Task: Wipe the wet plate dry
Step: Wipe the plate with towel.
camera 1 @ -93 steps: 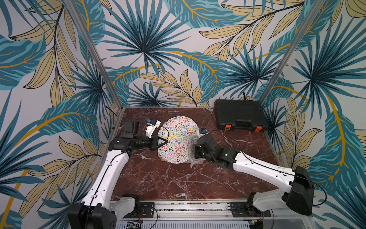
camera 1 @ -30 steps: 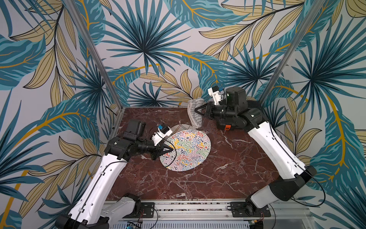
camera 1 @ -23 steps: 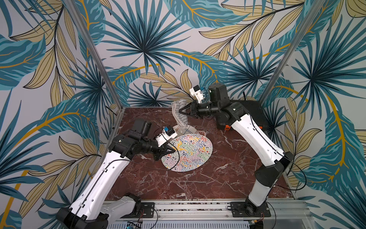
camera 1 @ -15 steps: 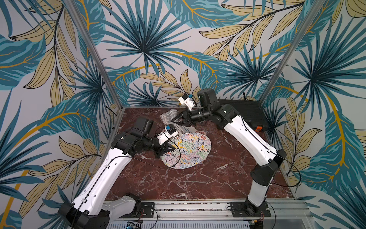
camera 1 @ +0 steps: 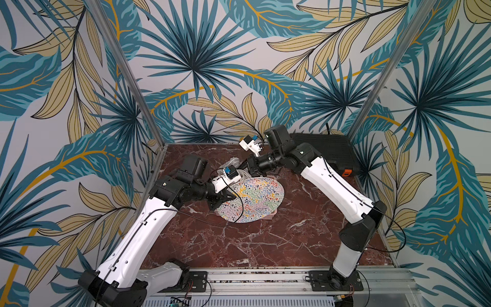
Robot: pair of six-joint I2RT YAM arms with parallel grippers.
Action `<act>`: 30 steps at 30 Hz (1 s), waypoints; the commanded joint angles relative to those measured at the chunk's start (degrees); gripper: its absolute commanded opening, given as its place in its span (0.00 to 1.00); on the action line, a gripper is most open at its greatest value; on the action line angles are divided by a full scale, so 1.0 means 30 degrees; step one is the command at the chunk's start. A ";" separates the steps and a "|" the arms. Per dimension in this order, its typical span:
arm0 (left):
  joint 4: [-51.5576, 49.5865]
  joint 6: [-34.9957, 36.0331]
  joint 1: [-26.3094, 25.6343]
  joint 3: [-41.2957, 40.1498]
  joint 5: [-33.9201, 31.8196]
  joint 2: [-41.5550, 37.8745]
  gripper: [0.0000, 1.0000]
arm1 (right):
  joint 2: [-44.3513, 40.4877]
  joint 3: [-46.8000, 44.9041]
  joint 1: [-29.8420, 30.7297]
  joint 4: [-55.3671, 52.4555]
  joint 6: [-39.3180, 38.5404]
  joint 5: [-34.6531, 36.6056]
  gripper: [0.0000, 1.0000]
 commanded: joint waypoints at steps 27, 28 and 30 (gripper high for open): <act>0.0738 -0.2019 0.1895 0.3007 0.3014 0.0210 0.00 | -0.8049 -1.2571 -0.4022 0.5291 0.0704 -0.2062 0.00; 0.0738 -0.2135 0.2182 0.3057 0.3391 0.0294 0.00 | -0.8080 -1.2734 -0.4123 0.5386 0.0705 -0.2096 0.00; 0.0752 -0.2335 0.2611 0.3114 0.3756 0.0458 0.00 | -0.8213 -1.3204 -0.4279 0.5733 0.0780 -0.2221 0.00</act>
